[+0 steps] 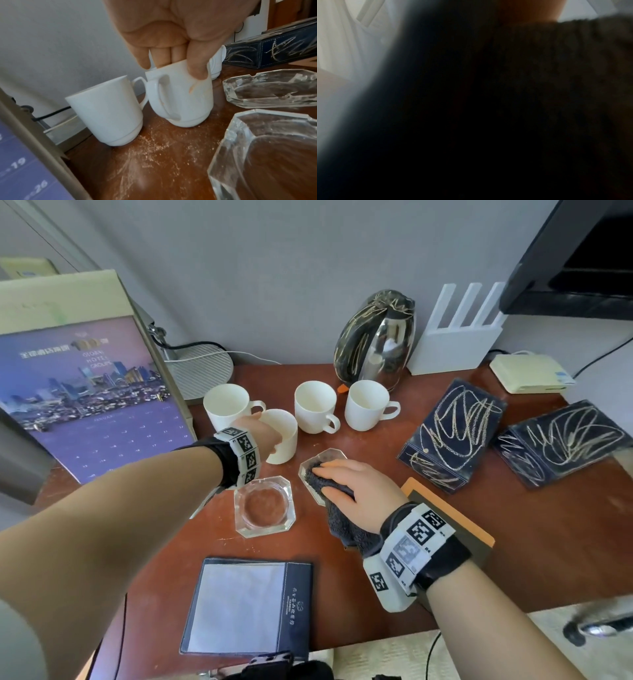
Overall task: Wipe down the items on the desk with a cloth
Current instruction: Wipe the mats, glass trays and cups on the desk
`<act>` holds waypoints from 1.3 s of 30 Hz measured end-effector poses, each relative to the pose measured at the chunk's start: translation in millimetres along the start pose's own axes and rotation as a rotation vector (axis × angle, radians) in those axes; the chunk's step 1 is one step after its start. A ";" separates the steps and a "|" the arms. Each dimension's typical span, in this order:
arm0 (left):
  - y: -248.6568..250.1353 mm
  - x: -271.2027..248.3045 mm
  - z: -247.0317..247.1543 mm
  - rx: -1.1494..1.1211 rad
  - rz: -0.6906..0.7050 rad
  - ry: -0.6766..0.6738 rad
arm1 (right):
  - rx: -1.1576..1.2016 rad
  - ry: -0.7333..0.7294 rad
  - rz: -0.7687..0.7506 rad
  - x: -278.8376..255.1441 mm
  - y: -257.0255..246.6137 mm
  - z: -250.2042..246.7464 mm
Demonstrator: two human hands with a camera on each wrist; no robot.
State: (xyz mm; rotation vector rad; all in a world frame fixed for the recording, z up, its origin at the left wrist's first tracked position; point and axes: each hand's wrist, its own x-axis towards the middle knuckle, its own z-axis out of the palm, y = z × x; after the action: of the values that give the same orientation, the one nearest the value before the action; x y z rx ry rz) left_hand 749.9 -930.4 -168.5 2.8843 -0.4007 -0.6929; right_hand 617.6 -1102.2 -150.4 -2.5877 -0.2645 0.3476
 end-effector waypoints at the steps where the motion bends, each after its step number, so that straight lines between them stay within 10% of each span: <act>1: -0.7 0.9 -0.7 -0.032 -0.026 0.017 | -0.003 0.003 0.007 -2.4 -0.8 0.1; 9: -29.9 -56.5 -41.6 0.043 0.036 0.165 | -0.018 0.054 0.002 -15.5 -28.3 8.7; 17: -147.0 -131.6 -5.8 -0.970 -0.082 -0.023 | 0.017 0.079 -0.103 -8.2 -107.1 54.2; 29: -250.2 -183.8 82.3 -1.217 -0.102 -0.120 | -0.101 -0.152 -0.068 22.5 -216.6 167.7; 39: -286.7 -186.0 113.0 -1.353 0.488 -0.445 | -0.083 -0.057 0.048 19.6 -230.6 191.2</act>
State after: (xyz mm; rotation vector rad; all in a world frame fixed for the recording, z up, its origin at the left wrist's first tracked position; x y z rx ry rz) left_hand 601.8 -612.1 -247.9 1.3069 -0.4135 -0.9663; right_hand 552.2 -812.8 -195.9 -2.6721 -0.2414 0.4364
